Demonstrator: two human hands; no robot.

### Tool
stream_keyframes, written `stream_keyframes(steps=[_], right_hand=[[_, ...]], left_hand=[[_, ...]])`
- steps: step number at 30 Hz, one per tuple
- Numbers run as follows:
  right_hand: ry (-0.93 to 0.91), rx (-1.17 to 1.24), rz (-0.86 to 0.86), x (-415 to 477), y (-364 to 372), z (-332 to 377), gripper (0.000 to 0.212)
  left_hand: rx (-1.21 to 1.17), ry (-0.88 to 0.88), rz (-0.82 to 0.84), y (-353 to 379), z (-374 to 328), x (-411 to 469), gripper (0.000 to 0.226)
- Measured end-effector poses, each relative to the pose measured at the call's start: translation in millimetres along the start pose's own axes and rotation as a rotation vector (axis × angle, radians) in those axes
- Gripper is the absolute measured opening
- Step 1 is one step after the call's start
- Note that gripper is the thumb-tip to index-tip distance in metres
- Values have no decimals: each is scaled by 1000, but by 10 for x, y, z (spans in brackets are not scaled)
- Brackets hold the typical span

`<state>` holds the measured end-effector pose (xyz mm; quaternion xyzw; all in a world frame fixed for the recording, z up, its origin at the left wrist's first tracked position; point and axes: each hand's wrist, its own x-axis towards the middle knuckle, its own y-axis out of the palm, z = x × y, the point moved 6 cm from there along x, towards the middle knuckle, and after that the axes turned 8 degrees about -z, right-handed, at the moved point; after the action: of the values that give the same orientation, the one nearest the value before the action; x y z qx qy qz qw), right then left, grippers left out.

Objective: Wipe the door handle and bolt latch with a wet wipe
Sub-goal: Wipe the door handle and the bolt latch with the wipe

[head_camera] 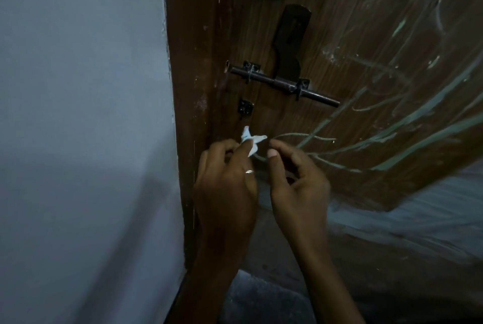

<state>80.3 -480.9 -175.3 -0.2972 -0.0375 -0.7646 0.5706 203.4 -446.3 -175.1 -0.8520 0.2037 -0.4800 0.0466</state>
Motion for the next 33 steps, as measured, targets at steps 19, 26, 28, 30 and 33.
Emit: stream_keyframes(steps=[19,26,28,30,33], right_hand=[[-409,-211,-268,346,387,328,14],[-348,-256,-165,125,424,218,11],[-367,-216,-278,152,123,348,12],[-441,-176,-385,233,-165,592,13],[-584,-192,-456,468,-291,981,16]], left_hand=[[-457,-497,151,-130,311,34,52],[-419,-453,72,-221,285,171,37],[-438,-446,58,-234,272,223,35],[-465,-449,59,-216,261,261,34],[-495,-447,77,-170,183,335,34]])
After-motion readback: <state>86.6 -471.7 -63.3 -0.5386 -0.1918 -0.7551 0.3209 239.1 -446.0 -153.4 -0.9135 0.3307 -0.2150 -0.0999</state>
